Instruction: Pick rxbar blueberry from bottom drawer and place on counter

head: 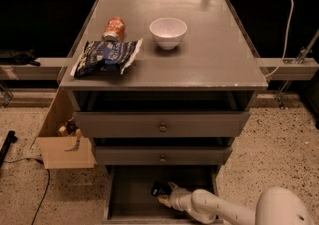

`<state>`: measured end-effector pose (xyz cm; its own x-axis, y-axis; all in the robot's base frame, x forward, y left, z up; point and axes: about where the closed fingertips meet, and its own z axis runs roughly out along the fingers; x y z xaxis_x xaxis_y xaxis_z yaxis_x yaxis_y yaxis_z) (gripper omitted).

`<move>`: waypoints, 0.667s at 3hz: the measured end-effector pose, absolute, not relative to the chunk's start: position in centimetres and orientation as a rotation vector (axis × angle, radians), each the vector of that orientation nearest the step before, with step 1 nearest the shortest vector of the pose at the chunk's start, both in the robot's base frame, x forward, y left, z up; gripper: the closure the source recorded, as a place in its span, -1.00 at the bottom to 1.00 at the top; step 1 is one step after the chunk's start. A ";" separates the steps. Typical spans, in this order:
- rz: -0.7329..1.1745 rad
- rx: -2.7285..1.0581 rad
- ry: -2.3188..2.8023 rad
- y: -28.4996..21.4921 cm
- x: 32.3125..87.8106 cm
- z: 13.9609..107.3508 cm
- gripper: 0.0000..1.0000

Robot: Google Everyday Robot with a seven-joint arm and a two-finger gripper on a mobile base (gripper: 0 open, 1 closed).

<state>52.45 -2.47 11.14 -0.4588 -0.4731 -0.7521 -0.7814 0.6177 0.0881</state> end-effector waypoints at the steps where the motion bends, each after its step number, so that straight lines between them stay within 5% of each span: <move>1: 0.560 -0.981 2.134 -2.5 52.5 11.1 0.37; 2: 0.560 -0.981 2.134 -2.5 52.4 11.1 0.88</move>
Offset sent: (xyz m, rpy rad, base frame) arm 0.0000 0.0000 0.0000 0.0000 0.0000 0.0000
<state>52.45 -2.47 11.14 -0.4588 -0.4731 -0.7521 -0.7815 0.6177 0.0882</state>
